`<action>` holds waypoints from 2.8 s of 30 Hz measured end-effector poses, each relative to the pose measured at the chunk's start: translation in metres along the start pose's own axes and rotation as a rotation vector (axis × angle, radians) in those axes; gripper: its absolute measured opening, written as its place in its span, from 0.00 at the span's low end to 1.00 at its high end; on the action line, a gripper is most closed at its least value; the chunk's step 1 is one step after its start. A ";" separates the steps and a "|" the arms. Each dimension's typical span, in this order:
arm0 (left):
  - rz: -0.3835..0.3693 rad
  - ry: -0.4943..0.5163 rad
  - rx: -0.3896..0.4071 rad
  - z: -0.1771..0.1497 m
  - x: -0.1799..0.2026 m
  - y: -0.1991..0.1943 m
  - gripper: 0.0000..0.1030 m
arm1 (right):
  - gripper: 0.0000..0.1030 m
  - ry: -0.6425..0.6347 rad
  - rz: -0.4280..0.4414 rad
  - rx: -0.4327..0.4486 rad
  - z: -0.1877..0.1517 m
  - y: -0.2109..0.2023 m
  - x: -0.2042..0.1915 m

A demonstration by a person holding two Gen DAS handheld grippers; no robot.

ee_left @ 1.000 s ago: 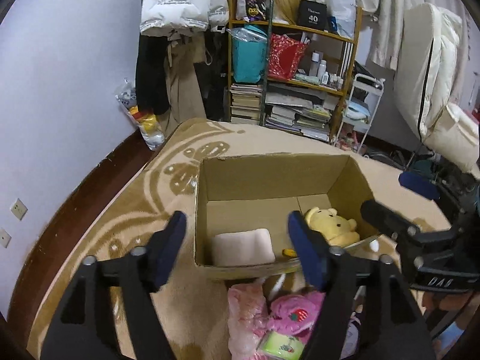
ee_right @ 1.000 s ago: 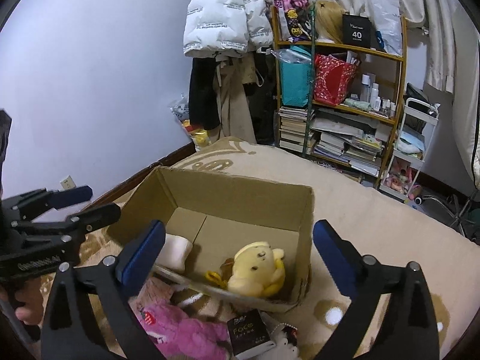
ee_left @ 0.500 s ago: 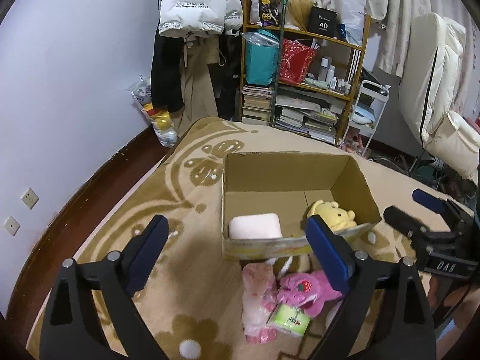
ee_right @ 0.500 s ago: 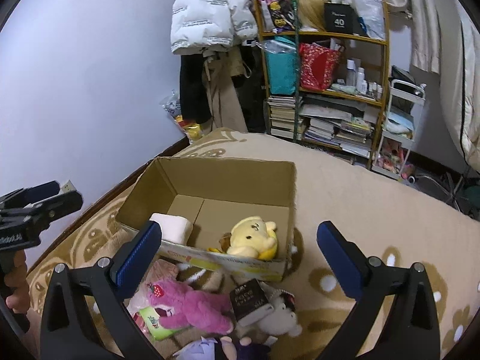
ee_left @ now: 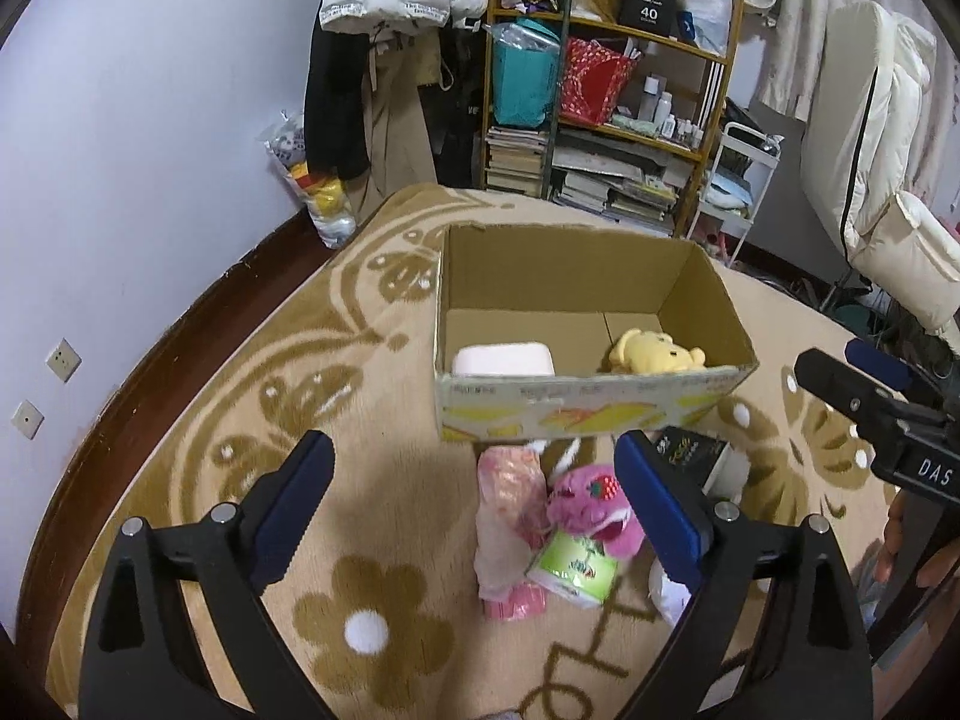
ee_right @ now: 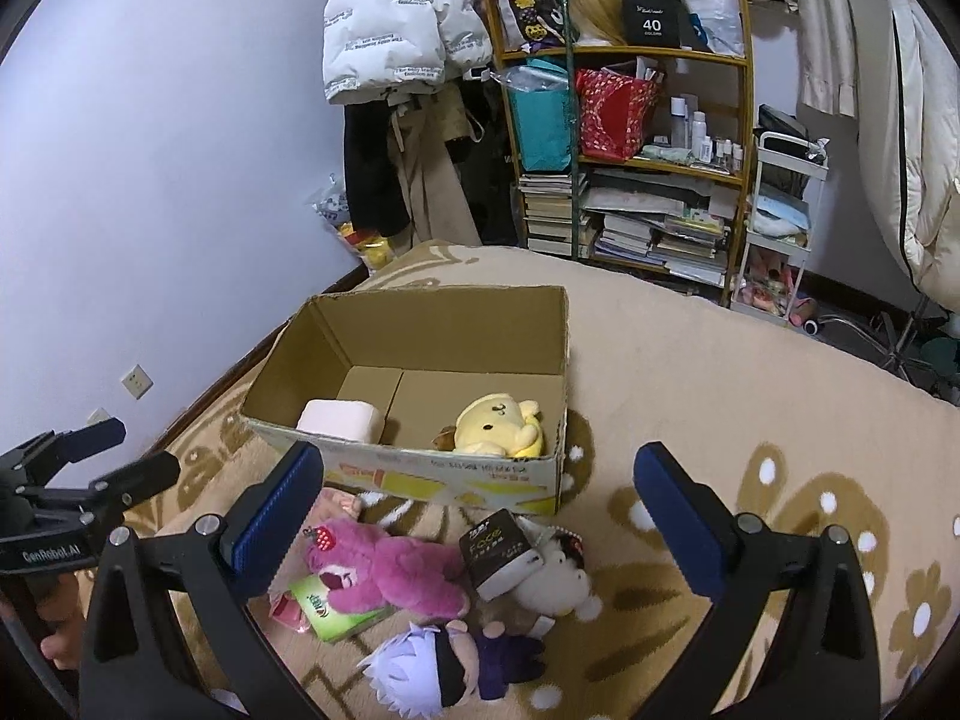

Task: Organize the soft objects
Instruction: 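Withdraw both open tools from the box toward the remaining pile, then grasp the pink strawberry bear with the right tool while the left tool grasps the pink-wrapped bundle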

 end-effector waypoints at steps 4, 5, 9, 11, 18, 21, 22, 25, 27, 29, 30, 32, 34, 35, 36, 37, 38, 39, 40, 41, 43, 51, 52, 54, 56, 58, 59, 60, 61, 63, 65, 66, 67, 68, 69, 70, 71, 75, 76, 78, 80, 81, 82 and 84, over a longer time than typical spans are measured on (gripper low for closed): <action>-0.001 0.002 -0.022 -0.009 0.001 0.002 0.91 | 1.00 0.010 0.012 -0.011 -0.006 0.000 -0.005; 0.001 0.003 -0.027 -0.011 0.001 0.003 0.91 | 1.00 0.013 0.016 -0.019 -0.008 0.001 -0.006; -0.004 0.004 -0.057 -0.020 0.001 0.010 0.91 | 1.00 0.009 0.010 -0.046 -0.014 0.006 -0.007; -0.003 0.006 -0.072 -0.023 0.001 0.015 0.91 | 1.00 0.006 0.004 -0.060 -0.016 0.009 -0.005; 0.003 0.027 -0.107 -0.032 0.003 0.030 0.91 | 1.00 0.011 -0.023 -0.095 -0.021 0.018 0.002; 0.005 0.037 -0.127 -0.037 0.004 0.035 0.91 | 1.00 0.018 -0.026 -0.101 -0.022 0.021 0.004; 0.010 0.044 -0.137 -0.040 0.004 0.038 0.91 | 1.00 0.019 -0.025 -0.102 -0.022 0.023 0.004; 0.013 0.048 -0.160 -0.045 0.006 0.044 0.91 | 1.00 0.017 -0.018 -0.112 -0.023 0.026 0.002; 0.010 0.047 -0.172 -0.048 0.006 0.047 0.91 | 1.00 0.011 -0.011 -0.119 -0.025 0.029 -0.001; 0.007 0.047 -0.188 -0.051 0.007 0.052 0.91 | 1.00 0.002 0.003 -0.125 -0.026 0.032 -0.006; 0.007 0.048 -0.194 -0.053 0.007 0.054 0.91 | 1.00 -0.002 0.012 -0.129 -0.027 0.033 -0.009; 0.007 0.054 -0.206 -0.056 0.008 0.059 0.91 | 1.00 -0.007 0.027 -0.138 -0.029 0.037 -0.014; 0.006 0.054 -0.222 -0.060 0.008 0.064 0.91 | 1.00 -0.012 0.038 -0.151 -0.031 0.042 -0.020; 0.003 0.050 -0.234 -0.062 0.008 0.067 0.91 | 1.00 -0.014 0.044 -0.156 -0.034 0.043 -0.021; 0.002 0.048 -0.239 -0.063 0.008 0.069 0.91 | 1.00 -0.016 0.055 -0.165 -0.035 0.046 -0.024; 0.006 0.048 -0.244 -0.064 0.008 0.071 0.91 | 1.00 -0.018 0.065 -0.175 -0.037 0.050 -0.027; 0.017 0.051 -0.249 -0.065 0.007 0.074 0.91 | 1.00 -0.019 0.072 -0.183 -0.038 0.052 -0.029; 0.021 0.054 -0.252 -0.066 0.007 0.076 0.91 | 1.00 -0.023 0.082 -0.196 -0.040 0.056 -0.032; 0.024 0.055 -0.257 -0.066 0.008 0.079 0.91 | 1.00 -0.027 0.090 -0.203 -0.042 0.059 -0.035; 0.025 0.055 -0.267 -0.067 0.008 0.082 0.91 | 1.00 -0.031 0.103 -0.210 -0.044 0.063 -0.039; 0.019 0.056 -0.285 -0.070 0.008 0.089 0.91 | 1.00 -0.040 0.117 -0.226 -0.046 0.071 -0.045; 0.001 0.052 -0.331 -0.076 0.010 0.106 0.91 | 1.00 -0.013 0.135 -0.312 -0.065 0.100 -0.050; 0.000 0.050 -0.336 -0.077 0.011 0.107 0.91 | 1.00 -0.005 0.141 -0.323 -0.067 0.103 -0.050; -0.005 0.046 -0.350 -0.079 0.011 0.111 0.91 | 1.00 0.006 0.154 -0.334 -0.069 0.108 -0.051; -0.009 0.038 -0.361 -0.080 0.010 0.115 0.91 | 1.00 0.007 0.165 -0.340 -0.069 0.111 -0.052; -0.012 0.030 -0.369 -0.081 0.010 0.118 0.91 | 1.00 -0.004 0.174 -0.349 -0.071 0.113 -0.055; -0.015 0.027 -0.372 -0.081 0.010 0.120 0.91 | 0.98 -0.011 0.177 -0.349 -0.071 0.114 -0.056; -0.021 0.021 -0.377 -0.081 0.010 0.121 0.91 | 0.96 -0.022 0.183 -0.353 -0.073 0.116 -0.059; -0.029 0.017 -0.383 -0.082 0.010 0.122 0.91 | 0.94 -0.027 0.185 -0.361 -0.074 0.117 -0.060; -0.038 0.015 -0.391 -0.083 0.011 0.124 0.91 | 0.88 -0.037 0.184 -0.375 -0.077 0.120 -0.061; -0.042 0.016 -0.394 -0.084 0.012 0.125 0.91 | 0.67 -0.032 0.174 -0.417 -0.084 0.126 -0.059; -0.045 0.017 -0.398 -0.084 0.013 0.126 0.91 | 0.65 -0.009 0.188 -0.440 -0.087 0.129 -0.058; -0.050 0.018 -0.400 -0.084 0.014 0.127 0.91 | 0.65 0.014 0.201 -0.449 -0.089 0.130 -0.057; -0.055 0.018 -0.404 -0.084 0.015 0.129 0.91 | 0.64 0.034 0.198 -0.448 -0.089 0.131 -0.055; -0.057 0.017 -0.406 -0.085 0.015 0.130 0.91 | 0.63 0.036 0.199 -0.448 -0.089 0.131 -0.054; -0.059 0.017 -0.407 -0.085 0.016 0.131 0.91 | 0.56 0.031 0.204 -0.449 -0.088 0.132 -0.055; -0.061 0.016 -0.409 -0.085 0.017 0.132 0.91 | 0.46 0.025 0.209 -0.447 -0.087 0.132 -0.057; -0.058 0.004 -0.418 -0.088 0.017 0.136 0.91 | 0.34 0.002 0.226 -0.447 -0.087 0.132 -0.064; -0.059 0.001 -0.424 -0.089 0.018 0.135 0.91 | 0.34 0.001 0.227 -0.447 -0.087 0.131 -0.065; -0.064 -0.004 -0.432 -0.089 0.018 0.144 0.91 | 0.33 -0.004 0.226 -0.444 -0.085 0.130 -0.064; -0.075 -0.005 -0.442 -0.090 0.020 0.148 0.91 | 0.32 -0.007 0.220 -0.429 -0.082 0.129 -0.063; -0.078 -0.005 -0.445 -0.090 0.020 0.150 0.91 | 0.32 -0.008 0.213 -0.415 -0.079 0.127 -0.061; -0.078 -0.001 -0.447 -0.091 0.021 0.151 0.91 | 0.31 -0.008 0.207 -0.403 -0.076 0.126 -0.060; -0.075 0.006 -0.449 -0.091 0.022 0.155 0.91 | 0.30 -0.001 0.201 -0.382 -0.071 0.124 -0.057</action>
Point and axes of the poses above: each gripper's, at about its wrist camera, not at the fingertips, and y roughly the way its jaws point, x to its right, z to its top, the point moved 8 cm from there along y, roughly the way its jaws point, and after that the axes turned 9 degrees about z, right-handed, at the moved point
